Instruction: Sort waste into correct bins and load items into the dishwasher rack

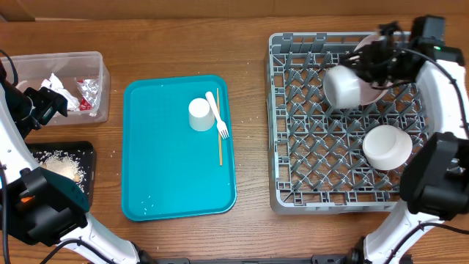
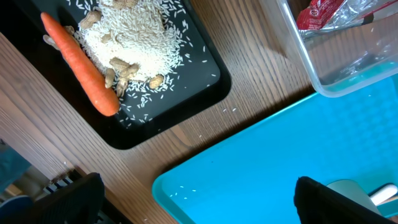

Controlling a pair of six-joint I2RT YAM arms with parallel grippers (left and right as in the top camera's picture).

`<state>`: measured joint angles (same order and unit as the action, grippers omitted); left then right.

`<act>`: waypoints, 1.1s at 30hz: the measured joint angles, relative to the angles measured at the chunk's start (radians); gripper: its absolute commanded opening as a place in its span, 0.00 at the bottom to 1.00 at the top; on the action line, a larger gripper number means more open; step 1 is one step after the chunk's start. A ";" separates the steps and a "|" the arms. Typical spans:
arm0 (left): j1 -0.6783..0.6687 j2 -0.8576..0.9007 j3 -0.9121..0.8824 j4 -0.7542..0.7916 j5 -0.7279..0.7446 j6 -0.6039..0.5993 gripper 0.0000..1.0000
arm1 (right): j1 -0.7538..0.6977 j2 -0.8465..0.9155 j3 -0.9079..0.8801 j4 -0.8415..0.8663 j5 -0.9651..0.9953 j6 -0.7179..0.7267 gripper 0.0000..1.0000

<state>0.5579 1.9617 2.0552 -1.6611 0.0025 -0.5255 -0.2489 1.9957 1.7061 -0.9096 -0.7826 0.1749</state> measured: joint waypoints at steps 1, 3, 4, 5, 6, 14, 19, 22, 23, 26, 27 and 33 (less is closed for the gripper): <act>0.000 0.000 0.000 0.000 0.000 0.000 1.00 | -0.009 0.000 0.000 -0.009 0.026 0.000 0.23; 0.000 0.000 0.000 0.000 0.000 0.000 1.00 | -0.010 0.004 -0.003 -0.028 0.074 -0.014 0.28; 0.000 0.000 0.000 0.000 0.000 0.000 1.00 | -0.007 0.006 -0.003 -0.028 0.092 -0.020 0.33; 0.000 0.000 0.000 0.000 0.000 0.000 1.00 | 0.000 0.006 -0.003 -0.031 0.111 -0.021 0.38; 0.000 0.000 0.000 0.000 0.000 0.000 1.00 | 0.005 0.008 -0.003 -0.037 0.128 -0.022 0.44; 0.000 0.000 0.000 0.000 0.000 0.000 1.00 | 0.007 0.021 -0.008 -0.066 0.188 -0.010 0.56; 0.000 0.000 0.000 0.000 0.000 0.000 1.00 | 0.006 0.021 0.003 -0.111 0.190 -0.011 0.58; 0.000 0.000 0.000 0.000 0.000 0.000 1.00 | 0.006 0.019 0.035 -0.140 0.195 -0.011 0.60; 0.000 0.000 0.000 0.000 0.000 0.000 1.00 | 0.006 0.016 0.049 -0.150 0.196 -0.011 0.60; 0.000 0.000 0.000 0.000 0.000 0.000 1.00 | 0.007 -0.005 0.077 -0.191 0.197 -0.012 0.61; 0.000 0.000 0.000 0.000 0.000 0.000 1.00 | 0.007 -0.020 0.087 -0.204 0.198 -0.012 0.61; 0.000 0.000 0.000 0.000 0.000 0.000 1.00 | 0.022 -0.156 0.125 -0.289 0.216 -0.017 0.73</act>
<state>0.5579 1.9617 2.0552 -1.6611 0.0029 -0.5255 -0.2272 1.8400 1.8313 -1.1988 -0.5671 0.1581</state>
